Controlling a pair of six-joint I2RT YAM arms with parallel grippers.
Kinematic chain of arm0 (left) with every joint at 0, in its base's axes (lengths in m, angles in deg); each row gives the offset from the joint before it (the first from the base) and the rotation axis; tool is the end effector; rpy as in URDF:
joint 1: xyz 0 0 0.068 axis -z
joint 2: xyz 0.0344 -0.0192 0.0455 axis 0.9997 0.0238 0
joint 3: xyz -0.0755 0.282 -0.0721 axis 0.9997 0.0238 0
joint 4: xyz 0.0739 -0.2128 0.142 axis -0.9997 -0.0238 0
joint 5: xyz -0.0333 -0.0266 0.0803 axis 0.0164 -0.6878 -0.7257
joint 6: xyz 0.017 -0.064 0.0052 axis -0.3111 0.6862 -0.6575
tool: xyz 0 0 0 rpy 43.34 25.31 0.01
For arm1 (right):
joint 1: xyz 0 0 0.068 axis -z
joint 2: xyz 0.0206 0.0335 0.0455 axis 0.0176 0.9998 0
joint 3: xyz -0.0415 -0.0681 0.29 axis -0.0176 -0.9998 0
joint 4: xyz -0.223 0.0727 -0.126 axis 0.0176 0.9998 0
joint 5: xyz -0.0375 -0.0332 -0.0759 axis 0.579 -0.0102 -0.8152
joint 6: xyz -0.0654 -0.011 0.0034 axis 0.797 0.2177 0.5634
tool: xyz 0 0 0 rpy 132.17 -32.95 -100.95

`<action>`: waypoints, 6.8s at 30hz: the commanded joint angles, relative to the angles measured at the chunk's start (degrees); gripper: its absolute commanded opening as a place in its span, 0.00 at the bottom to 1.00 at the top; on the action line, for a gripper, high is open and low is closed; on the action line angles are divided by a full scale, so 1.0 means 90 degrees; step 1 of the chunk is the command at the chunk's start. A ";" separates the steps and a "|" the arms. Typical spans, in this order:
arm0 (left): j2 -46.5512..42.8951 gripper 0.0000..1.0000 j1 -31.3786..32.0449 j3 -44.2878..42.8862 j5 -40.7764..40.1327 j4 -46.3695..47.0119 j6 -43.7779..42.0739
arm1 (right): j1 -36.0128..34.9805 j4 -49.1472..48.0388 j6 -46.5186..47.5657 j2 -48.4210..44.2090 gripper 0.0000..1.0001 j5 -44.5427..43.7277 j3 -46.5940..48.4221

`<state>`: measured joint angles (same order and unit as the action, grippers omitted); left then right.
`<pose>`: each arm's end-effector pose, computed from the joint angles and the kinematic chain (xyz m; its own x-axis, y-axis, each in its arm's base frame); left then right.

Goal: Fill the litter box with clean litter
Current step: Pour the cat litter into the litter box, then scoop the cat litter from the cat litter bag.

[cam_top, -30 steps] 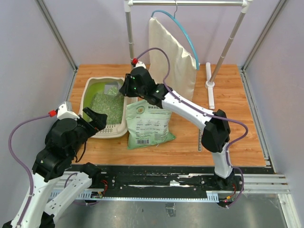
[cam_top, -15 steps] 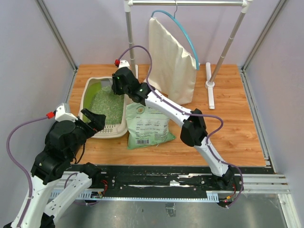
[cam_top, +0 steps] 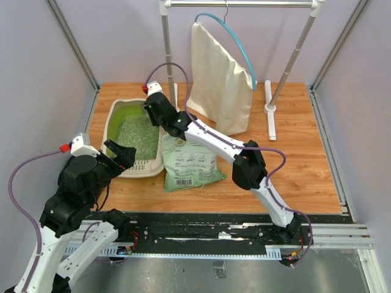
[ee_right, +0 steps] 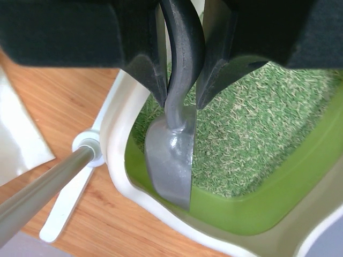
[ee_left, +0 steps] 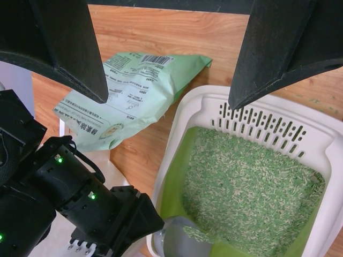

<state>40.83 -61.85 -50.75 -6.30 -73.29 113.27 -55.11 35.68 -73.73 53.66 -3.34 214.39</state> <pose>0.0630 -0.0083 0.3797 -0.2784 -0.5502 -0.7872 -0.1451 0.8343 -0.5318 0.3642 0.4773 0.3211 -0.3545 -0.0518 -0.9336 -0.5414 0.8254 0.1598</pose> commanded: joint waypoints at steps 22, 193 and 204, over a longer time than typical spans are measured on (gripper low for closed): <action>-0.0293 1.00 -0.0036 -0.0041 0.0036 0.0155 0.0188 | -0.0736 0.0070 0.1011 -0.2673 0.01 0.0237 -0.1336; 0.3523 0.00 0.2912 0.0908 0.4551 0.4764 -0.6168 | 0.1716 0.2899 -0.1700 -0.7932 0.01 0.3302 -0.8623; 0.3838 0.00 0.2980 0.1007 0.4541 0.4937 -0.5945 | 0.1725 -0.0014 -0.3053 -0.7799 0.01 0.3984 -1.0357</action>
<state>75.78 -35.77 -42.16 34.33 -32.59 58.94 -40.25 43.13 -97.10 -17.07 33.30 126.09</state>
